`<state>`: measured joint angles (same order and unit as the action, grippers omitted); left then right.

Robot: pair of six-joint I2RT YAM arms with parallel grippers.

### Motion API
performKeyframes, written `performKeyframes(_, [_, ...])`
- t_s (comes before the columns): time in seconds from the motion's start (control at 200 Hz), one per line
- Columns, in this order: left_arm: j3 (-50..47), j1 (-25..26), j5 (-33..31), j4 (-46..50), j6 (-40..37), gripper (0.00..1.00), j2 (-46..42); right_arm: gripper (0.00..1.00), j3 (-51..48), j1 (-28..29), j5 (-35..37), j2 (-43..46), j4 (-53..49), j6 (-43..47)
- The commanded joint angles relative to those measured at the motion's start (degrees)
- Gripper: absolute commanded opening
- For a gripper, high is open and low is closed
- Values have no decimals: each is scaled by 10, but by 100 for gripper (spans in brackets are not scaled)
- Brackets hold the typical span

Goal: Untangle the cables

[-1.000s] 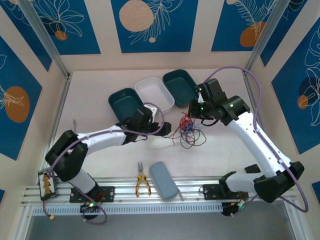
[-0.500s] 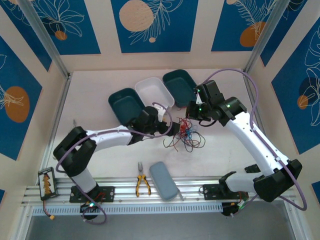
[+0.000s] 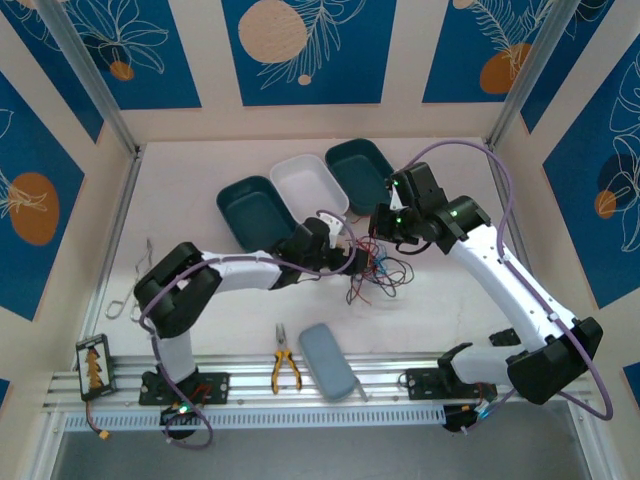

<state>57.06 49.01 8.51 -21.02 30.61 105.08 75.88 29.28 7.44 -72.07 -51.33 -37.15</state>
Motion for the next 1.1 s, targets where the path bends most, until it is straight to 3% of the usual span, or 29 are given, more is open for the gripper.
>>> performKeyframes(0.0, [18, 5, -9, 9, 11, 84, 12, 0, -10, 4, -22, 24, 18, -6])
performKeyframes(0.33, [16, 5, -20, 38, 21, 52, 31, 0, 3, 4, 0, 52, 5, -2])
performKeyframes(1.095, [29, 4, -24, 68, 22, 32, 41, 0, 116, -10, 0, 50, -54, 32])
